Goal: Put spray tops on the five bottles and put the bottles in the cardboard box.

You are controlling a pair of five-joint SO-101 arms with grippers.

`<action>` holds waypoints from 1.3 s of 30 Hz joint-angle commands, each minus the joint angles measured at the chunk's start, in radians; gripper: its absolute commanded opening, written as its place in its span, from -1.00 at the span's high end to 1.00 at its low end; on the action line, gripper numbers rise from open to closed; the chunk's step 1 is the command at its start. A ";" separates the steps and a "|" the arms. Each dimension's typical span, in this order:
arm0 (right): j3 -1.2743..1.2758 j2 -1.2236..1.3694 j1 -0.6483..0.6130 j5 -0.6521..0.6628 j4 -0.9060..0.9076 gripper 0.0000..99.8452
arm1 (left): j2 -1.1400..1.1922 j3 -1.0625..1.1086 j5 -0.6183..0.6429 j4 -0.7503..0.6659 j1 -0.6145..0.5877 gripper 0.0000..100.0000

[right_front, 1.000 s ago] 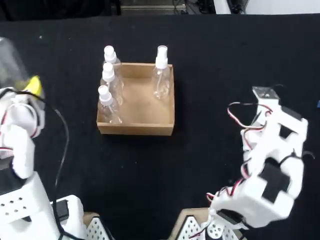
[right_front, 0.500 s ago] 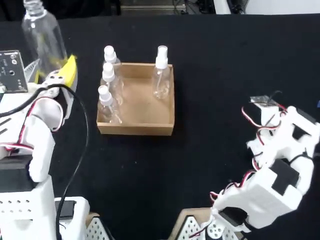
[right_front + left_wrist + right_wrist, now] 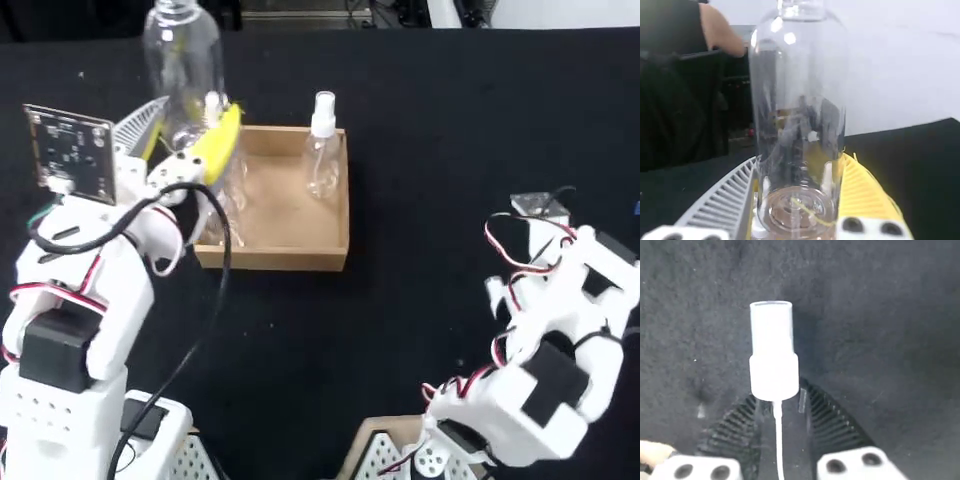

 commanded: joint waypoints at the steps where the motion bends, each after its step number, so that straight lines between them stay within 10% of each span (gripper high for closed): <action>1: 0.012 -0.101 -0.029 -0.034 0.003 0.76 | -0.011 -0.027 0.000 -0.071 0.051 0.82; 7: 0.007 -0.116 -0.031 -0.026 0.046 0.38 | -0.009 -0.001 0.002 -0.183 0.061 0.82; 17: 0.015 -0.107 -0.195 -0.035 0.038 0.54 | -0.015 0.050 -0.031 -0.173 0.051 0.82; 39: 0.124 -0.209 -0.124 -0.046 -0.115 0.98 | -0.021 0.053 -0.091 -0.169 0.061 0.82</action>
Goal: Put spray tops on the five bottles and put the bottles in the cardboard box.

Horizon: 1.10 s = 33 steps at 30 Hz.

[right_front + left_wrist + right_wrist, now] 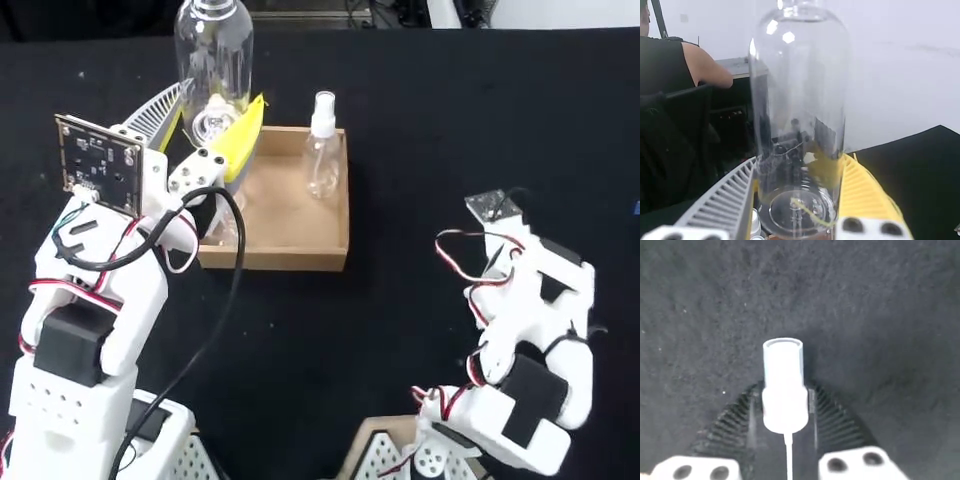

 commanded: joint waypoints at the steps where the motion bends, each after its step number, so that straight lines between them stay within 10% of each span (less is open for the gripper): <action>1: -0.137 -0.136 0.026 -0.044 0.124 0.98 | -0.021 -0.005 -0.006 -0.003 0.010 0.82; 21: -1.033 -0.483 -0.434 -0.914 0.381 0.98 | -0.178 -0.002 -0.008 0.143 -0.041 0.82; 33: -1.145 -0.501 -0.776 -0.994 0.097 0.98 | -0.632 0.565 -0.012 -0.089 -0.042 0.82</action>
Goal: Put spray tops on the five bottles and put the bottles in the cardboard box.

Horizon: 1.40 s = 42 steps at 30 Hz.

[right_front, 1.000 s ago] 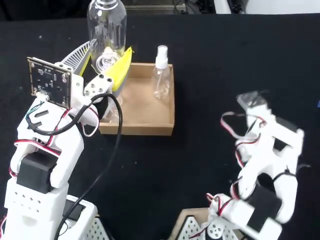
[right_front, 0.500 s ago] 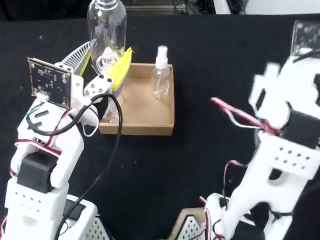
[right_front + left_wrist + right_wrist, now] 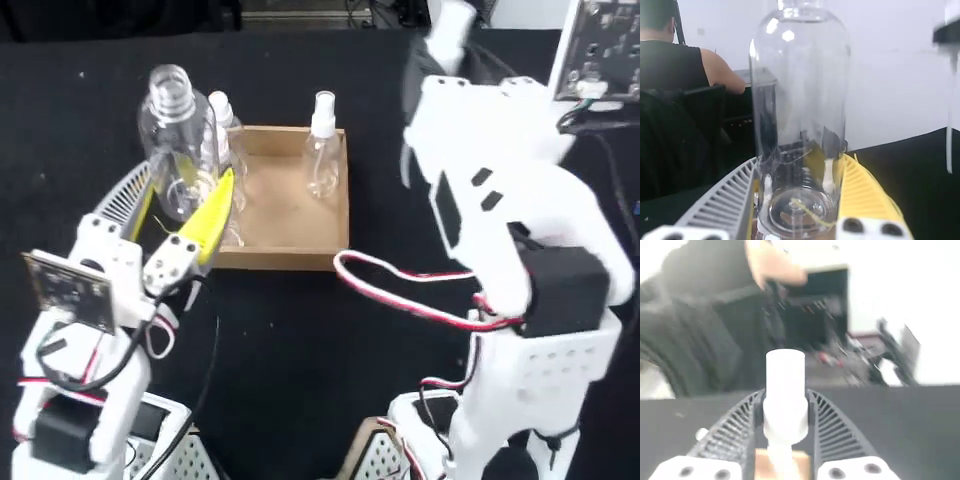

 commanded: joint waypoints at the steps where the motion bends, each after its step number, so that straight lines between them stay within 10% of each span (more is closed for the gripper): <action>1: -0.093 -0.065 -0.100 -0.008 -0.074 0.98 | -0.169 0.209 -0.011 -0.160 -0.007 0.82; 21: -0.147 -0.162 -0.457 -0.005 -0.267 0.98 | -0.287 0.641 -0.005 -0.497 0.016 0.82; 42: -0.077 -0.177 -0.468 -0.006 -0.305 0.98 | -0.301 0.719 -0.012 -0.548 0.197 0.82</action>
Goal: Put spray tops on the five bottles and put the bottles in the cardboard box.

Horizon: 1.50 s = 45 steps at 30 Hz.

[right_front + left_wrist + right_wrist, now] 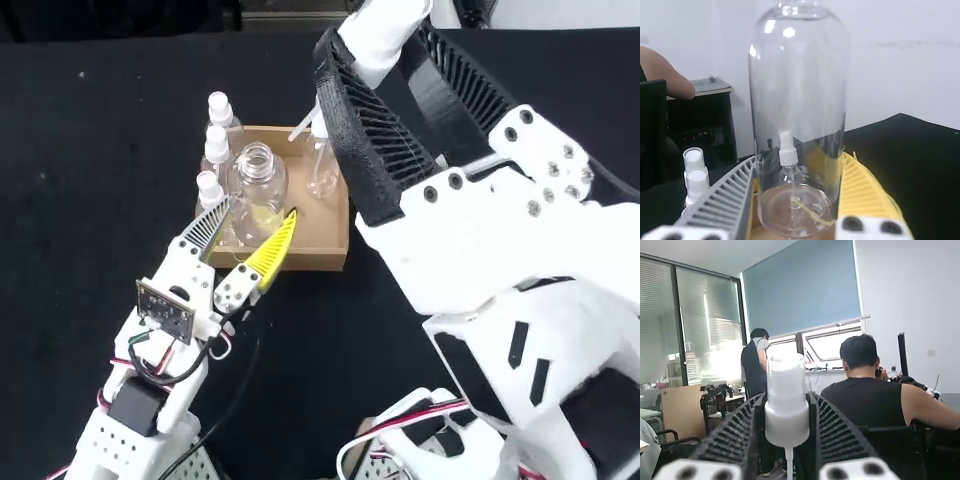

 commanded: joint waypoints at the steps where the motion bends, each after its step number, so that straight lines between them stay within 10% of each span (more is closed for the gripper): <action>1: 0.024 -0.012 -0.015 -0.006 -0.028 0.98 | -0.014 -0.015 -0.012 -0.023 0.015 0.82; 45: 0.234 -0.016 -0.112 0.103 -0.072 0.98 | -0.014 -0.013 -0.012 -0.018 0.007 0.82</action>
